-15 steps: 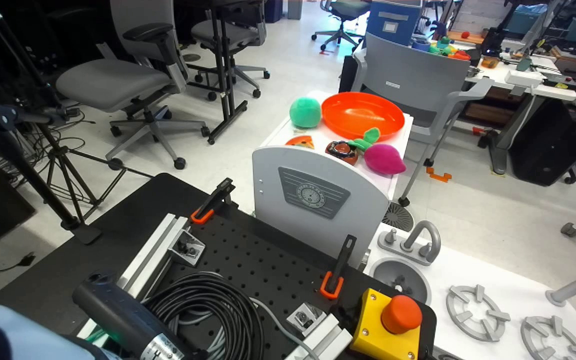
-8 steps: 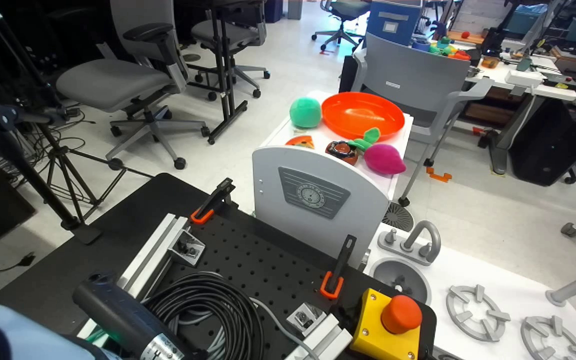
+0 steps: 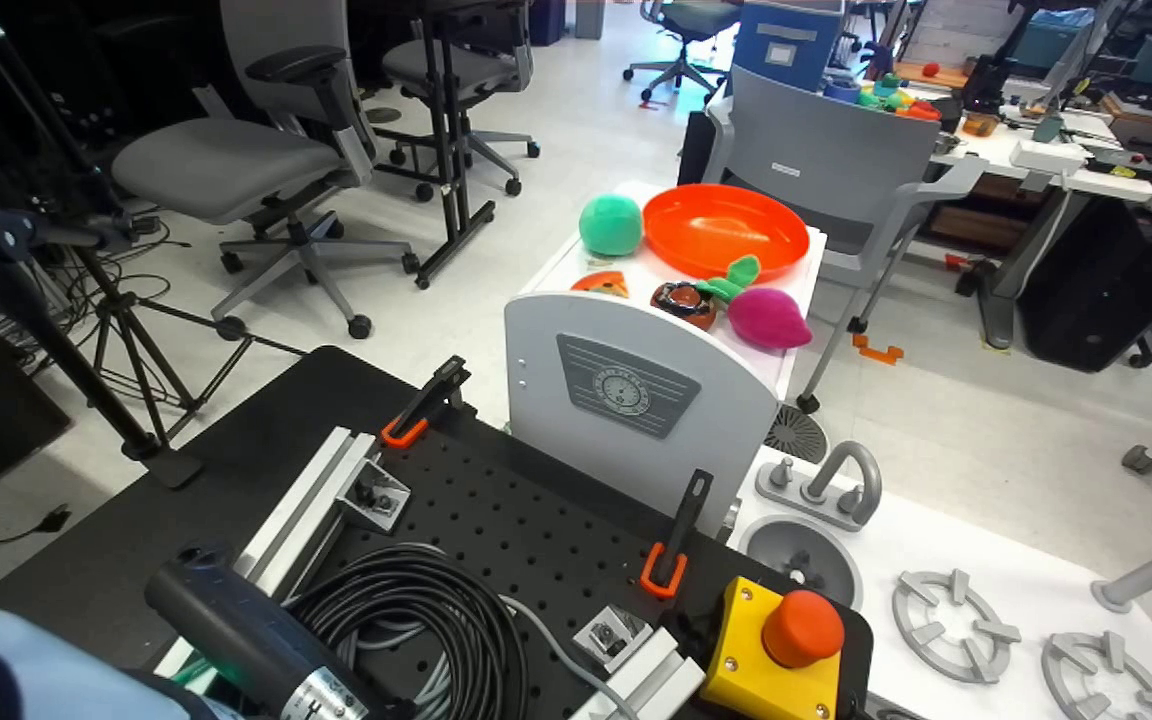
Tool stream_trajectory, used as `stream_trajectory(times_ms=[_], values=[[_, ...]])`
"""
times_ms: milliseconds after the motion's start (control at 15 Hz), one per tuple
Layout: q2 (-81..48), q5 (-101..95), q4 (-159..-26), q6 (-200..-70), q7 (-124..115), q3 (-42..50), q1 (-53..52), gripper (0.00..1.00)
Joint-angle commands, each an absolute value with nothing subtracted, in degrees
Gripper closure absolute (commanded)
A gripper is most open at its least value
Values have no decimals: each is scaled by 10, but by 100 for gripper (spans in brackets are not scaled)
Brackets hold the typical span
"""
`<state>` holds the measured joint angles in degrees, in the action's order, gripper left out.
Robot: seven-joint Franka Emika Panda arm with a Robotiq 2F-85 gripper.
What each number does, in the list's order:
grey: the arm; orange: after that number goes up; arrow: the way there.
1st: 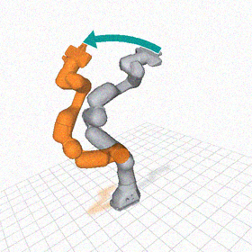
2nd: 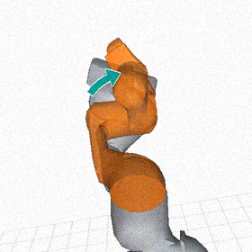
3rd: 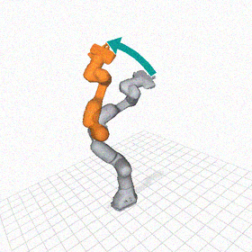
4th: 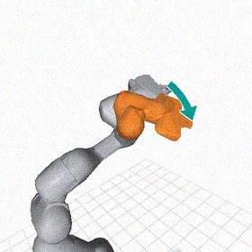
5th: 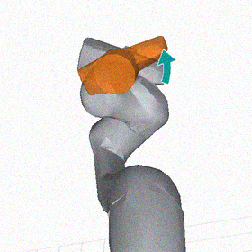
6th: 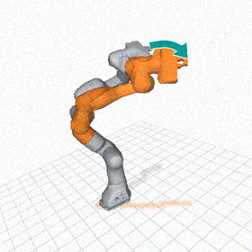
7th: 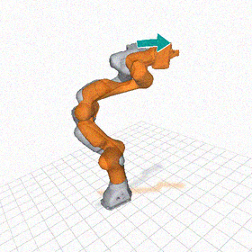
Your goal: Put the green object on the orange plate
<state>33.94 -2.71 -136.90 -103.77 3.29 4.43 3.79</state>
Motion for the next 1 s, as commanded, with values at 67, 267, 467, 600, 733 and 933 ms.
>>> stream_trajectory(times_ms=[67,267,467,600,733,933], values=[[324,-16,-1351,-1036,39,50,35,0],[319,-19,-1348,-1035,36,50,37,0],[314,-20,-1344,-1030,37,49,37,0],[310,-22,-1342,-1024,42,49,36,0],[307,-27,-1340,-1013,51,49,35,0],[306,-33,-1344,-1025,40,45,38,0]])
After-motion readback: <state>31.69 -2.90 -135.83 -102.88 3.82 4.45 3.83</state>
